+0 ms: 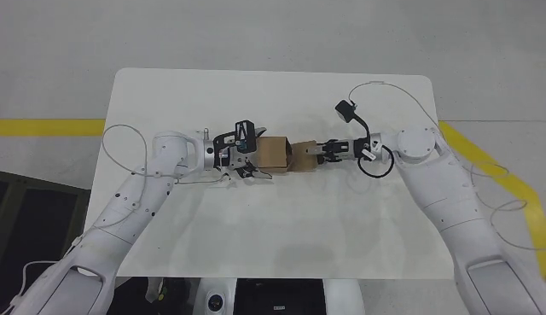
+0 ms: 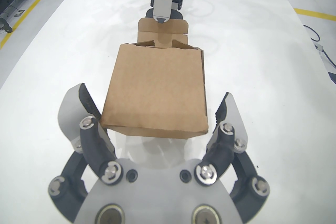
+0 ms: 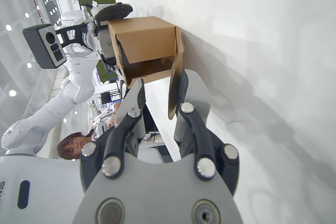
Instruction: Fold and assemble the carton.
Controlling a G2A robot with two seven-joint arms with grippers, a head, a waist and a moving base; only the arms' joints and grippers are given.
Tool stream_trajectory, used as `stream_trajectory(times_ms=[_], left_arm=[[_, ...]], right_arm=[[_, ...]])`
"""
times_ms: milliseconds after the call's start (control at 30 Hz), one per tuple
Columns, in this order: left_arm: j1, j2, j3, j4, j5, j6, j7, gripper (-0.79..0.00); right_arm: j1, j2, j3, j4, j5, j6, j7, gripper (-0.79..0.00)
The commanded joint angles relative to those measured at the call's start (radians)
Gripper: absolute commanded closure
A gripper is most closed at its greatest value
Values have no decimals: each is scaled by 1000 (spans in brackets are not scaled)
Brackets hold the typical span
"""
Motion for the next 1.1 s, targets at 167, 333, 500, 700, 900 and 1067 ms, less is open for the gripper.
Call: stream_trajectory(times_ms=[167,333,500,700,900,1067], left_arm=[[3,1,-1,-3,0,0,-1,-785],[4,2,-1,-6,4,4,1,-785],[3,3,-3,-4,5,3,0,-785],[3,3,0,-7,9,3,-1,-785],[3,3,0,-7,13,6,0,-785],[3,4,1,-8,16,4,0,-785]], right_arm=[[8,-4,-28,-16,-3,19,35,-194],[20,-10,-35,-15,22,1,16,-209],[22,-13,-34,-36,57,-14,14,-215],[14,-19,-40,-48,108,-38,10,-222],[9,-27,-51,-35,144,-65,-2,-228],[12,-34,-60,-11,163,-79,-17,-212]])
